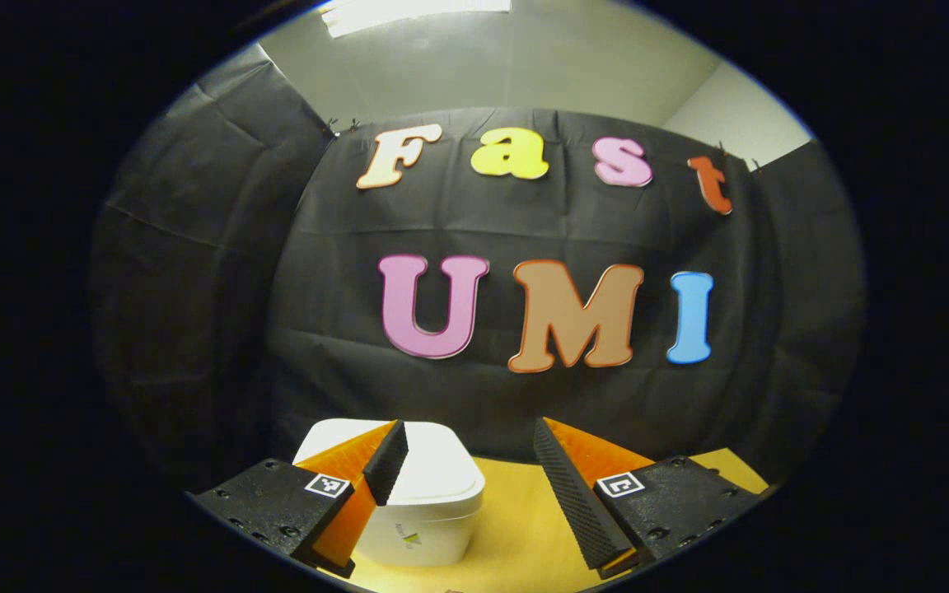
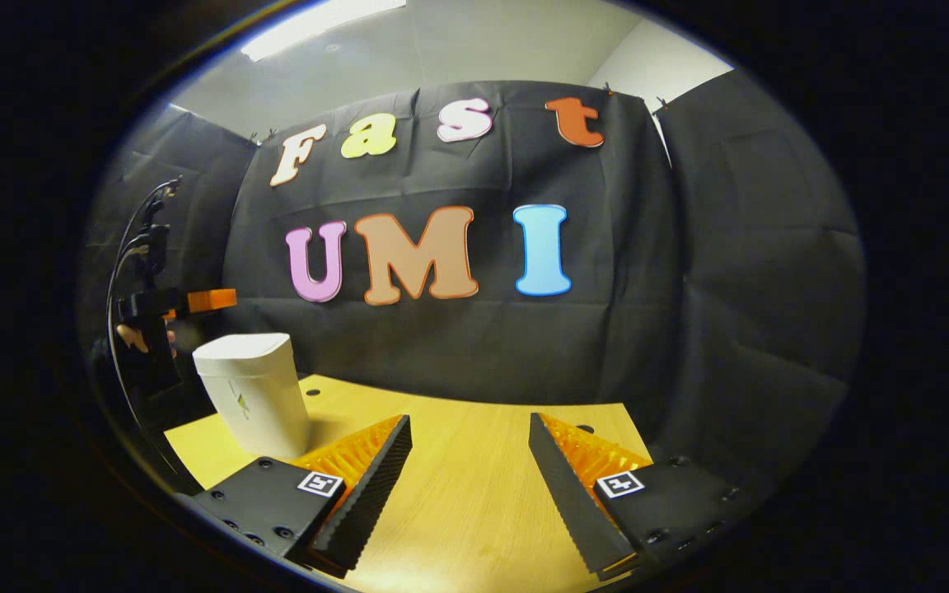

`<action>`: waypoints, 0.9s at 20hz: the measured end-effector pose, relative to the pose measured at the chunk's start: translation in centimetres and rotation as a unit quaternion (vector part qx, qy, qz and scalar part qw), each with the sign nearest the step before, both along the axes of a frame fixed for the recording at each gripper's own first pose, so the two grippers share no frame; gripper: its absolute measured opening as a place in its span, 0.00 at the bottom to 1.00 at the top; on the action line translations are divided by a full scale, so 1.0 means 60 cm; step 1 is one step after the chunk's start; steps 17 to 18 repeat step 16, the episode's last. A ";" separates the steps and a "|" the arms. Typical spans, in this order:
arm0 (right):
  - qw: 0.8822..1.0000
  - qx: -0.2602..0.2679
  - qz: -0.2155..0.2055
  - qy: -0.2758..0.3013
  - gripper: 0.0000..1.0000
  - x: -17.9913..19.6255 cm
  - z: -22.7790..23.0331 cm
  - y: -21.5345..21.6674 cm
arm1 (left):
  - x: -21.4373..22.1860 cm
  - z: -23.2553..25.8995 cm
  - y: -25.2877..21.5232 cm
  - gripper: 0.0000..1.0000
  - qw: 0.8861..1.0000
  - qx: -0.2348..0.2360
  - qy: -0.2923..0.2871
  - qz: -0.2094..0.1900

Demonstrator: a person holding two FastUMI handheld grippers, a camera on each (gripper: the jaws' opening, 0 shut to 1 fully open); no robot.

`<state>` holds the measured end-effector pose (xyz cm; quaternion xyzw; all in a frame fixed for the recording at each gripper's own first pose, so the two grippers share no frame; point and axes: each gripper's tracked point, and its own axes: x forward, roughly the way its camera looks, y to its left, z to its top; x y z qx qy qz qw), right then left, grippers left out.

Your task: Press the lid of the desktop garbage bin to open it, pick up the crumpled paper on the desktop and throw it into the bin, then pick up the pop can on the desktop and drop it into the bin, and finally close the garbage bin lid.

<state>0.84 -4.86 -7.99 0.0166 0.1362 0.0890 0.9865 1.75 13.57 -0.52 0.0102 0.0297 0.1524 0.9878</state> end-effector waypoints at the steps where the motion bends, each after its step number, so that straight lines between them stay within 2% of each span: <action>1: 1.000 0.003 -0.010 -0.015 0.96 -0.008 0.021 -0.003 | -0.011 0.004 -0.020 0.92 1.000 0.001 -0.007 -0.010; 5: 0.997 0.012 -0.046 -0.058 0.96 -0.048 0.073 0.012 | -0.053 0.012 -0.071 0.93 0.998 -0.001 -0.006 -0.055; 10: 0.995 -0.006 -0.059 -0.078 0.95 -0.117 0.095 0.050 | -0.093 0.034 -0.106 0.93 0.994 -0.009 -0.022 -0.103; 14: 0.993 0.000 -0.077 -0.089 0.96 -0.147 0.113 0.054 | -0.116 0.051 -0.123 0.93 0.992 -0.007 -0.032 -0.124; 15: 0.993 0.003 -0.080 -0.090 0.99 -0.151 0.114 0.054 | -0.120 0.057 -0.126 0.92 0.991 -0.006 -0.037 -0.129; 18: 0.992 0.005 -0.081 -0.091 0.96 -0.153 0.117 0.056 | -0.123 0.061 -0.127 0.92 0.991 -0.004 -0.038 -0.130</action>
